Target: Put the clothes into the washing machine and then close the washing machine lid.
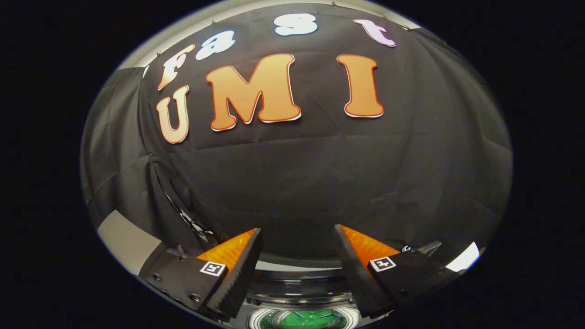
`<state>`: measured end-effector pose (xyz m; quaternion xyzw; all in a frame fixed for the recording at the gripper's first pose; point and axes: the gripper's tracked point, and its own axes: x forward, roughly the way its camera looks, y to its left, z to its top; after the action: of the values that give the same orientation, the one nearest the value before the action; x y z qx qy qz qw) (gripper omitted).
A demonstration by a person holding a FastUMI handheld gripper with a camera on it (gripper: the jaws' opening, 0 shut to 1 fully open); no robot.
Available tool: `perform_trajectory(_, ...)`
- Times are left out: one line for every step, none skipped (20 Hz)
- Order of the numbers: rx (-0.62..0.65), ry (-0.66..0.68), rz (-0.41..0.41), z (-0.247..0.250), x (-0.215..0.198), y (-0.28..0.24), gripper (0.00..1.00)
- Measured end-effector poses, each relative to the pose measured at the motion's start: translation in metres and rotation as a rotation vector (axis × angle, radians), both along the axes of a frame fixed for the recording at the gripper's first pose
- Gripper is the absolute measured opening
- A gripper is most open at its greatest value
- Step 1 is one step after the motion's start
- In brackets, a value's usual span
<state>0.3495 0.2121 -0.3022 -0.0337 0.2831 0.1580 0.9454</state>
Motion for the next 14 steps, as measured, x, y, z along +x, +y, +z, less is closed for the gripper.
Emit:
perform_trajectory(-0.013,0.022,-0.006,-0.009,0.003,0.001,0.99)
perform_trajectory(-0.023,0.054,-0.009,-0.019,0.003,0.001,0.99)
perform_trajectory(-0.032,0.031,-0.011,-0.016,0.007,0.002,0.99)
perform_trajectory(-0.042,0.021,-0.011,-0.017,0.011,0.001,0.99)
perform_trajectory(-0.056,0.042,-0.007,-0.023,0.008,0.001,0.98)
perform_trajectory(-0.057,0.030,0.000,-0.020,0.004,0.000,0.98)
perform_trajectory(-0.060,0.043,-0.002,-0.020,0.003,-0.003,0.98)
perform_trajectory(-0.055,0.043,-0.003,-0.018,-0.001,-0.006,0.98)
perform_trajectory(-0.053,0.045,-0.003,-0.019,-0.003,-0.006,0.98)
perform_trajectory(-0.052,0.046,-0.002,-0.018,-0.004,-0.005,0.98)
perform_trajectory(-0.050,0.045,0.000,-0.017,-0.008,-0.005,0.98)
perform_trajectory(-0.049,0.044,0.003,-0.015,-0.014,-0.005,0.98)
perform_trajectory(-0.049,0.044,0.003,-0.014,-0.019,-0.004,0.98)
perform_trajectory(-0.050,0.044,0.005,-0.010,-0.030,-0.011,0.99)
